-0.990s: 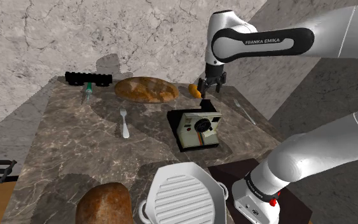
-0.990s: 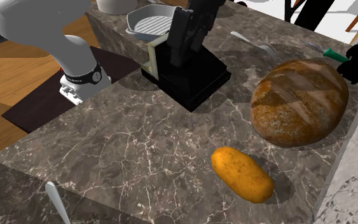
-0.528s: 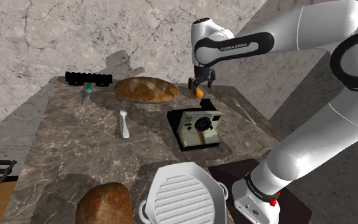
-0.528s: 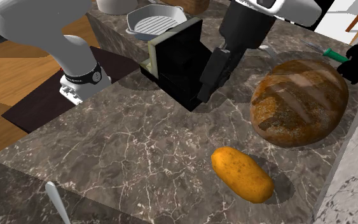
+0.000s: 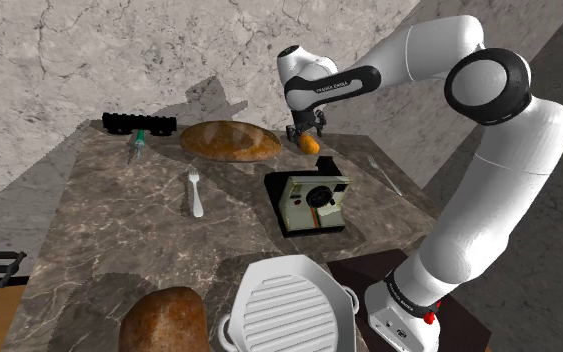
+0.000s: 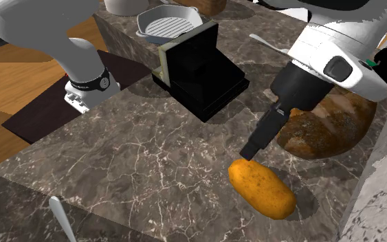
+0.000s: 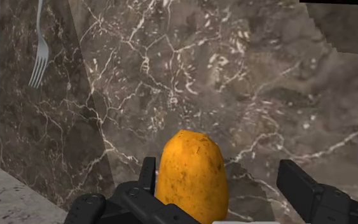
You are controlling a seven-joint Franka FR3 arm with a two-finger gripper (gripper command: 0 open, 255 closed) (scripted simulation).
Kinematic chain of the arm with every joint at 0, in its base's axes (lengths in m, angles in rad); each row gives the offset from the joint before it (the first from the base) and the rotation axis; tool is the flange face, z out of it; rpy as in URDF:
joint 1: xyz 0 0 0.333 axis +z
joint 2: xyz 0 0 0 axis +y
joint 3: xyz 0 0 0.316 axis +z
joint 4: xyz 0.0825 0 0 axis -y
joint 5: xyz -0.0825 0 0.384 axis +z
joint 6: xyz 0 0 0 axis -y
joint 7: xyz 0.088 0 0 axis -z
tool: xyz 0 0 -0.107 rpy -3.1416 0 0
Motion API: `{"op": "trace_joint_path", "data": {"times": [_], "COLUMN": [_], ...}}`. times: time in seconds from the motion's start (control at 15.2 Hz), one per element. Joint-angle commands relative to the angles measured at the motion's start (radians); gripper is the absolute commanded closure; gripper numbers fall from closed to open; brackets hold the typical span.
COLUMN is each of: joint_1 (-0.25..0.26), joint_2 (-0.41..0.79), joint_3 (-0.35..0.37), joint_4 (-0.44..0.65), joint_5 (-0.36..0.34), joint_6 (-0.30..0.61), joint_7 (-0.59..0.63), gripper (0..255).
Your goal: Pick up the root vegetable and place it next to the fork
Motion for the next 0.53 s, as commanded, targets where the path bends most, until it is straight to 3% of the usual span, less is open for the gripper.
{"op": "trace_joint_path", "data": {"times": [0.0,0.46], "joint_1": [0.006,-0.012], "joint_2": [0.080,0.101], "joint_3": [-0.017,-0.034], "joint_4": [0.085,0.041], "joint_5": [-0.046,-0.070], "joint_6": [-0.022,0.045], "joint_7": [0.019,0.033], "gripper": [0,0]}}
